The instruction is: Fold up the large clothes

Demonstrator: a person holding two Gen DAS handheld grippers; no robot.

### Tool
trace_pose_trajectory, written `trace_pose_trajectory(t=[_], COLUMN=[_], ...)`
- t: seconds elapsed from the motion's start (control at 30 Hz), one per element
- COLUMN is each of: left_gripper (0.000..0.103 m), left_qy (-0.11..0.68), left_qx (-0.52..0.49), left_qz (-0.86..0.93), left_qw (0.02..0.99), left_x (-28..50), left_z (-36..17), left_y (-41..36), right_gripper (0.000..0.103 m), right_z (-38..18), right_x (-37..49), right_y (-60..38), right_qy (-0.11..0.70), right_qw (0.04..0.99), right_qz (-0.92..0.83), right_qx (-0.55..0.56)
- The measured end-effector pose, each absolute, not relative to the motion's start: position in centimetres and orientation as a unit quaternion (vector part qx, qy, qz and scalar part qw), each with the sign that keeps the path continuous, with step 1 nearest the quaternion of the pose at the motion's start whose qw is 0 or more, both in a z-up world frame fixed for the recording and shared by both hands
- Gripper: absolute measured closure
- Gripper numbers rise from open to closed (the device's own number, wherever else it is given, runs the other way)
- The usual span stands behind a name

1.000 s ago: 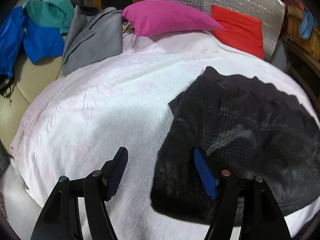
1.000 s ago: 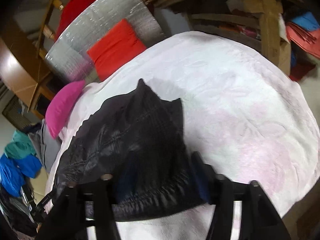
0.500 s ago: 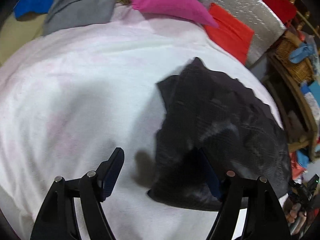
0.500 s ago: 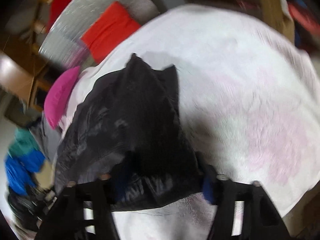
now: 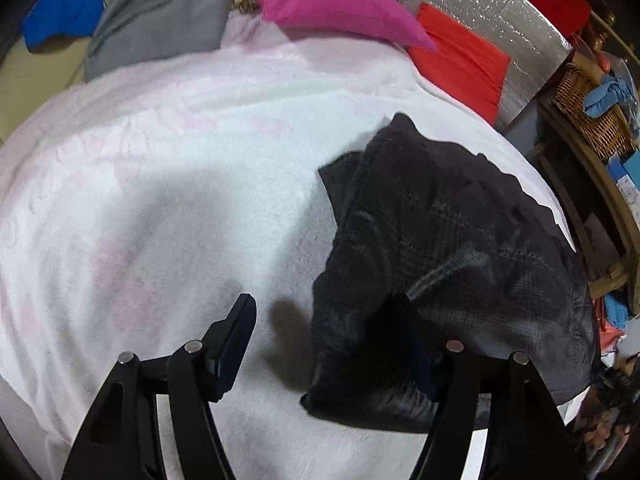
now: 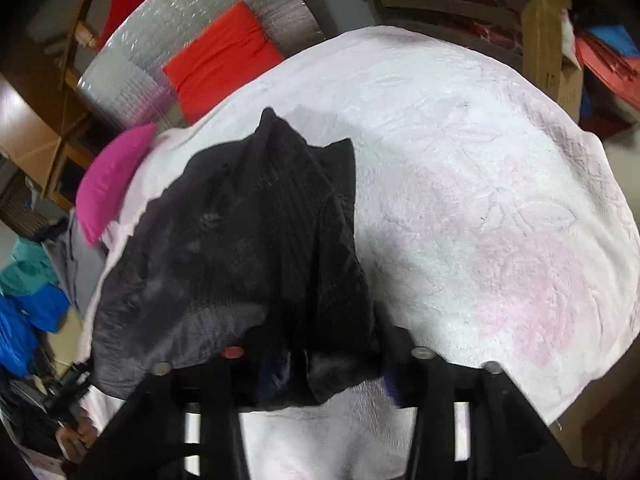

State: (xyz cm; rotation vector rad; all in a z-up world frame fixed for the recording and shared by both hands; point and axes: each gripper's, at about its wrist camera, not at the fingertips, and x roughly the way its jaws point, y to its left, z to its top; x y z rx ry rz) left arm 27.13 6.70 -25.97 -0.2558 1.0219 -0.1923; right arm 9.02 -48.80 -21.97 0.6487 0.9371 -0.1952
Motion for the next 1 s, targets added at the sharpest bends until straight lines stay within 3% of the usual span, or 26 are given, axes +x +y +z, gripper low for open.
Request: trace_pose_trajectory(t=[0.27, 0.57, 0.8, 1.0], left_gripper=[0.028, 0.027, 0.020, 0.019], left_qy=[0.440, 0.525, 0.533, 0.519], left_qx=[-0.152, -0.260, -0.340, -0.397], left_qz=[-0.124, -0.176, -0.152, -0.147], left_qw=[0.876, 0.791, 0.760, 0.743], left_x=[22.7, 20.9, 23.2, 23.7], left_z=[-22.3, -26.1, -27.4, -27.7], left_y=[8.3, 5.8, 5.8, 6.5], right_gripper=[0.031, 0.030, 0.030, 0.029], right_z=[-19.6, -24.2, -28.2, -28.2], right_x=[5.0, 6.2, 9.0, 10.2], right_y=[-50.0, -45.7, -44.7, -46.2], right_qy=[0.385, 0.408, 0.406, 0.370], right_qw=[0.831, 0.762, 0.722, 0.715], right_qz=[-0.048, 0.038, 0.008, 0.011], right_qx=[0.398, 0.502, 0.560, 0.593])
